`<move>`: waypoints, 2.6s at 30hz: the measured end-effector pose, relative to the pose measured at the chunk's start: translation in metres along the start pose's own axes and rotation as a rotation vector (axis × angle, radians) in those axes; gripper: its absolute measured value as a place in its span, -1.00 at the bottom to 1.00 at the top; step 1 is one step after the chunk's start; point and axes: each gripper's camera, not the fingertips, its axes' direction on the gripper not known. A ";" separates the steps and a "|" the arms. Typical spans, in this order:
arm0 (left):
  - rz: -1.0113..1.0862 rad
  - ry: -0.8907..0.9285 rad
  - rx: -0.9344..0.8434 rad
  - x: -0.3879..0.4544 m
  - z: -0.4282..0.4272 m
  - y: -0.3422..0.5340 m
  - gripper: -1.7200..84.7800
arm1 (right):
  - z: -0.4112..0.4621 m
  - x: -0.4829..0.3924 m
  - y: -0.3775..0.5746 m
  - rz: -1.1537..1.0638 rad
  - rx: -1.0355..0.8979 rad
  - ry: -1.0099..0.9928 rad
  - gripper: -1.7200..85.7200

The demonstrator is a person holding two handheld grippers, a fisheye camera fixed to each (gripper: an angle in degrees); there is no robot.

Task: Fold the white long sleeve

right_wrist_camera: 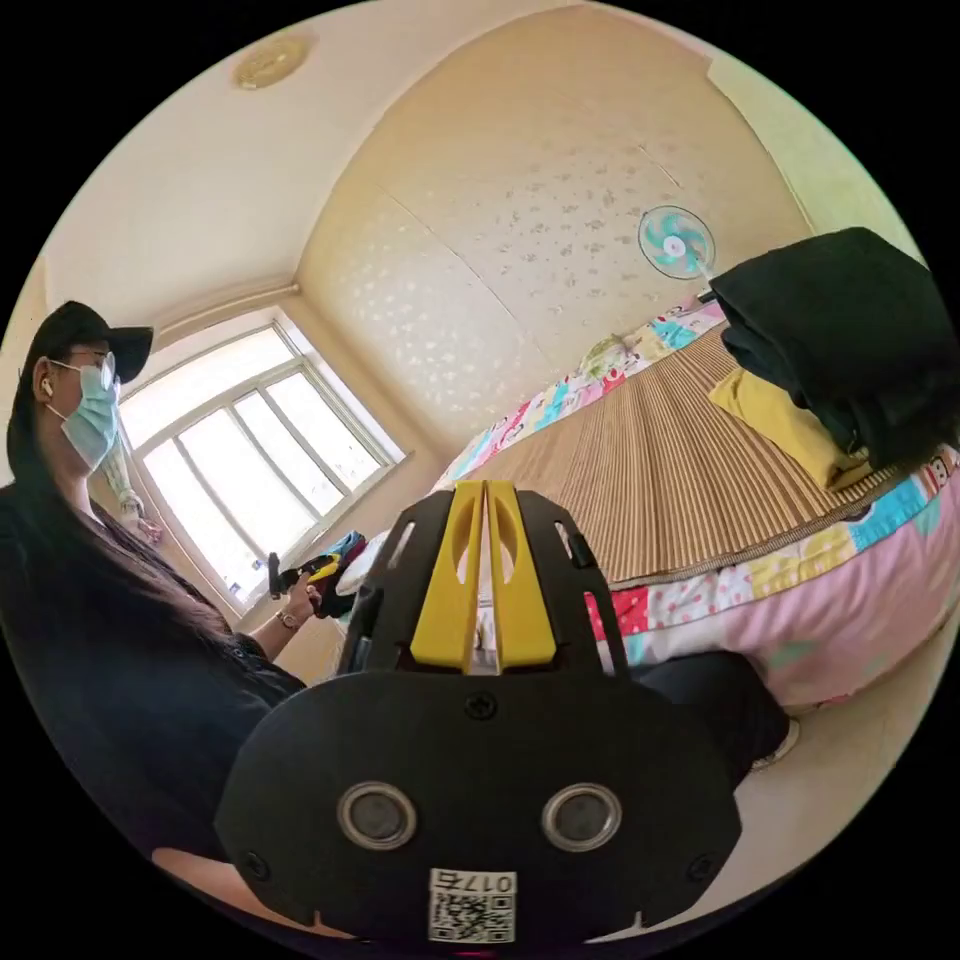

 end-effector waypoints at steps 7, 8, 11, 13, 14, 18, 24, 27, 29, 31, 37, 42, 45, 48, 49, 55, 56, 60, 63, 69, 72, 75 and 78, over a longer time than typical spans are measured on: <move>-0.086 0.013 -0.174 0.034 0.123 -0.015 -0.82 | 0.000 -0.033 0.012 -0.031 -0.058 0.079 -0.95; -0.101 0.060 -0.207 0.048 0.116 -0.006 -0.89 | -0.001 -0.034 0.015 -0.030 -0.072 0.083 -0.95; 0.107 0.258 -0.185 0.102 0.072 0.038 -0.93 | -0.006 -0.037 0.031 -0.044 -0.143 0.109 -0.95; 0.242 0.337 -0.266 0.136 0.055 0.079 -0.94 | -0.007 -0.030 0.042 -0.037 -0.197 0.152 -0.95; 0.293 0.391 -0.336 0.151 0.047 0.108 -0.95 | -0.008 -0.027 0.043 -0.029 -0.207 0.152 -0.95; 0.369 0.641 -0.575 0.173 0.029 0.175 -0.96 | -0.007 0.000 0.043 0.029 -0.200 0.035 -0.95; 0.388 0.785 -0.564 0.212 -0.036 0.173 -0.87 | 0.003 0.033 0.044 0.097 -0.170 -0.152 -0.95; 0.343 0.806 -0.368 0.240 -0.076 0.138 -0.81 | 0.000 0.039 0.051 0.101 -0.189 -0.199 -0.95; 0.291 0.693 -0.376 0.276 -0.070 0.120 -0.72 | -0.008 0.041 0.057 0.096 -0.199 -0.198 -0.95; 0.327 0.562 -0.449 0.312 -0.044 0.118 -0.64 | -0.022 0.047 0.065 0.107 -0.203 -0.191 -0.95; 0.506 -0.075 -0.616 0.381 0.047 0.173 -0.78 | -0.086 0.057 0.077 0.134 -0.123 -0.173 -0.95; 0.582 0.518 -0.525 0.372 -0.067 0.153 -0.92 | -0.140 0.051 0.082 0.074 -0.121 -0.024 -0.95; 0.756 1.070 -0.354 0.359 -0.199 0.124 -0.94 | -0.149 0.047 0.077 -0.011 -0.160 0.024 -0.93; 0.917 1.506 -0.159 0.342 -0.316 0.109 -0.95 | -0.128 0.036 0.061 -0.123 -0.211 0.001 -0.89; 0.921 1.647 -0.083 0.331 -0.347 0.103 -0.95 | -0.112 0.031 0.053 -0.167 -0.243 -0.044 -0.86; 0.897 2.056 0.091 0.287 -0.419 0.084 -0.95 | -0.035 0.002 0.016 -0.237 -0.389 -0.271 -0.64; 0.893 2.101 0.099 0.285 -0.427 0.081 -0.95 | -0.029 0.001 0.014 -0.233 -0.410 -0.291 -0.63; 0.832 2.279 0.062 0.293 -0.435 0.072 -0.94 | 0.023 -0.010 0.033 -0.310 -0.719 -0.461 -0.57; 0.703 2.534 0.023 0.309 -0.428 0.066 -0.94 | 0.077 0.004 0.076 -0.248 -0.845 -0.419 -0.58; 0.537 2.719 -0.040 0.328 -0.427 0.051 -0.94 | 0.130 0.000 0.117 0.038 -0.718 -0.727 -0.73; 0.582 2.723 0.014 0.313 -0.445 0.036 -0.94 | 0.136 0.017 0.107 0.160 -0.644 -0.705 -0.61; 0.573 2.762 0.061 0.312 -0.454 0.023 -0.94 | 0.163 0.023 0.110 0.203 -0.695 -0.674 -0.52; 0.553 2.779 0.053 0.327 -0.450 0.016 -0.94 | 0.200 -0.003 0.129 0.177 -0.797 -0.792 -0.63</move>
